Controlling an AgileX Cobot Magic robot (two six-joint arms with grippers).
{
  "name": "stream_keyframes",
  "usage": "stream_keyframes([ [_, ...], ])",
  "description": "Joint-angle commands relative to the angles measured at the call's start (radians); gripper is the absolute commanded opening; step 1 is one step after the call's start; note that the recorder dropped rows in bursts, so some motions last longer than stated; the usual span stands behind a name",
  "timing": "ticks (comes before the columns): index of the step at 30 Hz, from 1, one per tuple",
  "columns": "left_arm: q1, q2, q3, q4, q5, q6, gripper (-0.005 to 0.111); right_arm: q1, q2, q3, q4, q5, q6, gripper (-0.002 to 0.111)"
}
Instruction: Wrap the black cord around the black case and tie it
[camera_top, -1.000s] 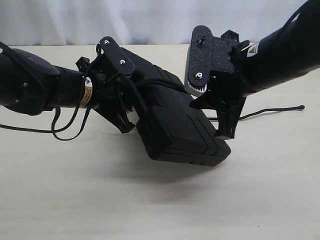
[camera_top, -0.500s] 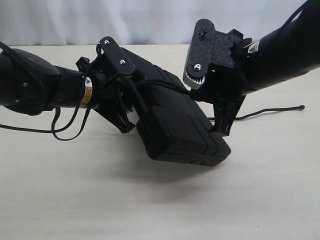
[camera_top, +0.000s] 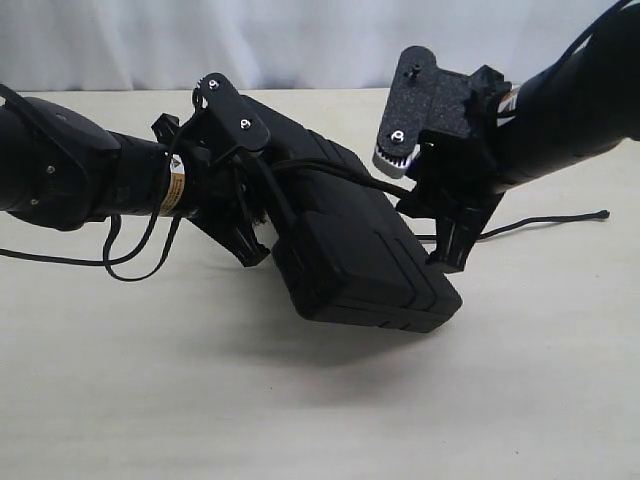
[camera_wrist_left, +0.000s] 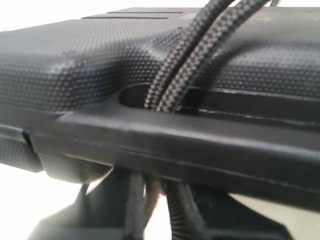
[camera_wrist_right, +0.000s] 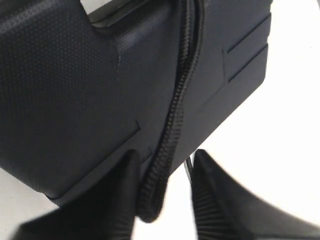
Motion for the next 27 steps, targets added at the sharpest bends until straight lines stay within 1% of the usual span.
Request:
stream_keyframes([
  [1, 0.001, -0.002, -0.006, -0.006, 0.002, -0.004, 0.000, -0.002, -0.003, 0.000, -0.001, -0.011, -0.008, 0.005],
  [5, 0.001, -0.002, -0.006, -0.006, 0.002, 0.003, 0.001, -0.002, -0.026, -0.012, 0.015, 0.012, -0.008, 0.004],
  [7, 0.001, -0.002, -0.006, -0.006, -0.002, 0.013, 0.006, -0.002, -0.036, -0.012, 0.015, 0.022, 0.000, 0.004],
  [9, 0.001, -0.002, -0.006, -0.006, -0.002, 0.018, 0.016, -0.002, -0.038, -0.012, 0.015, 0.038, 0.007, 0.004],
  [11, 0.001, -0.002, -0.006, -0.006, 0.002, 0.020, 0.028, -0.002, -0.038, -0.012, 0.015, 0.036, 0.036, 0.004],
  [13, 0.001, -0.002, -0.006, -0.006, 0.014, 0.020, 0.040, -0.002, -0.038, -0.012, 0.015, 0.009, 0.089, 0.004],
  [17, -0.001, -0.034, -0.006, -0.006, 0.040, 0.020, 0.059, -0.006, -0.038, -0.012, 0.015, -0.074, 0.220, 0.004],
  [20, -0.001, -0.081, -0.006, -0.006, 0.011, 0.008, 0.064, -0.006, -0.038, -0.012, 0.015, -0.109, 0.286, 0.004],
  [23, -0.001, -0.139, -0.006, -0.006, -0.045, 0.006, 0.064, -0.006, -0.038, -0.012, 0.015, -0.129, 0.314, 0.004],
  [27, -0.001, -0.198, -0.006, -0.006, -0.050, 0.006, 0.064, -0.006, -0.038, -0.012, 0.015, -0.162, 0.368, 0.004],
])
